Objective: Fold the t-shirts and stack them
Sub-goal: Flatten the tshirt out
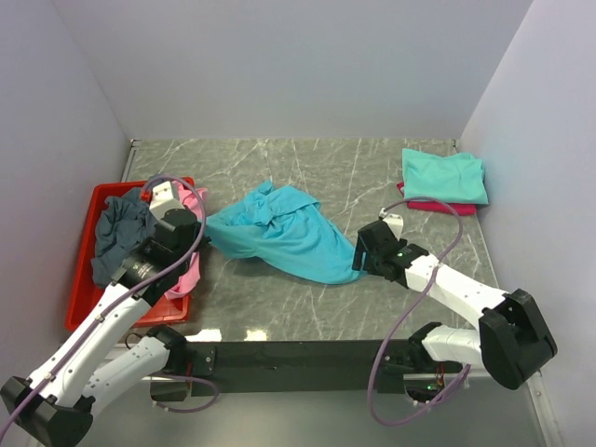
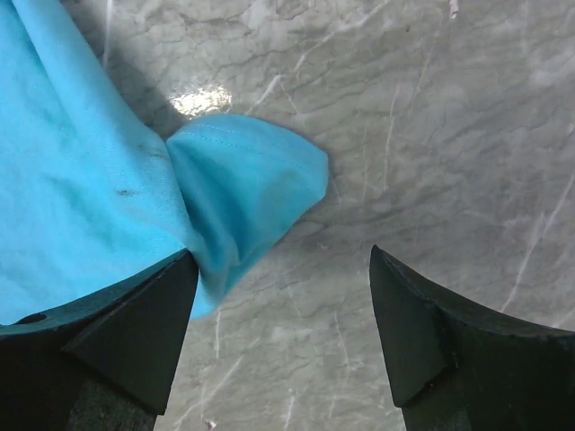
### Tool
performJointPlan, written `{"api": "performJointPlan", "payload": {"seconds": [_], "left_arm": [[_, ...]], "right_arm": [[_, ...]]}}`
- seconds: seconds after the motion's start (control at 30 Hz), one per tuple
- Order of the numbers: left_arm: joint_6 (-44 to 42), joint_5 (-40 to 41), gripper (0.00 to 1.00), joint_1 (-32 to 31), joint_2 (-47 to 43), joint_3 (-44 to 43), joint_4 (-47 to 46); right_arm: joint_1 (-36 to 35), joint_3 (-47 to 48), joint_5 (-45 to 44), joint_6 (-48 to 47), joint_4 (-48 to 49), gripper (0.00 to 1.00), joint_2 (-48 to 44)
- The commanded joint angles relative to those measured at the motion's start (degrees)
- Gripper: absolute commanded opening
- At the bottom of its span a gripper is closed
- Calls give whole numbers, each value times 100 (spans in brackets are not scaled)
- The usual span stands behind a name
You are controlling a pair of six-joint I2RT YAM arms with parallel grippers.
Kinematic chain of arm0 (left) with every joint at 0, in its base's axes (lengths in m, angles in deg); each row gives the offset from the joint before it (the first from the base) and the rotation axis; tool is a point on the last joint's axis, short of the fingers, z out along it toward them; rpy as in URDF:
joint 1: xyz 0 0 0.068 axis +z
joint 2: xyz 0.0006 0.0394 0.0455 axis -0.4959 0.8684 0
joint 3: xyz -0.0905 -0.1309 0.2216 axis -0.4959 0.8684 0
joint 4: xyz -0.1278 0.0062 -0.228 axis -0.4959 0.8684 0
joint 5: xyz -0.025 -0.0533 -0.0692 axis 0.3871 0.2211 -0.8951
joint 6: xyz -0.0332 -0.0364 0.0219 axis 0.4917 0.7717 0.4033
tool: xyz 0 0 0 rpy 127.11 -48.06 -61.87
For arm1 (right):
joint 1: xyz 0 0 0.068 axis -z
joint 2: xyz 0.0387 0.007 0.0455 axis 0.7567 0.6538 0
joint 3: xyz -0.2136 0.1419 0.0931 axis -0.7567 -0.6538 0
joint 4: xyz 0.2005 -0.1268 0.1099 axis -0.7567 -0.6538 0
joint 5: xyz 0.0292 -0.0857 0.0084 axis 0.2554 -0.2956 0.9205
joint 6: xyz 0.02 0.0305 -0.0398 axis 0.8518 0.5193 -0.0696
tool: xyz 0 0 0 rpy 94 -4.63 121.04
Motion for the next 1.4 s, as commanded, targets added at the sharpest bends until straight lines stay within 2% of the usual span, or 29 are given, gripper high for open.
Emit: {"api": "performJointPlan", "payload": {"seconds": [0.0,0.2,0.43,0.57,0.63,0.83,1.13,1.37], "left_arm": [[32,167,1,28,-76,-217,26],[23,167,1,28,-58,-235,53],[14,211,1,28,-128,-252,97],[5,149,1,28,-111,-243,53],[-3,132,1,28,-111,-226,35],[-12,97,1,28,-137,-226,35],[-47,44,1,28,-40,-252,9],[-47,79,1,28,-102,-243,26]], "right_arm": [[61,-24,221,110,523,83,111],[184,-24,283,215,779,83,613],[623,-402,485,391,981,82,-650],[983,-455,554,286,937,83,-873],[1220,-464,826,198,1007,83,-707],[1353,-341,1354,127,1253,80,-83],[1353,-314,1469,75,1438,72,489],[1353,-148,1407,119,1403,58,779]]}}
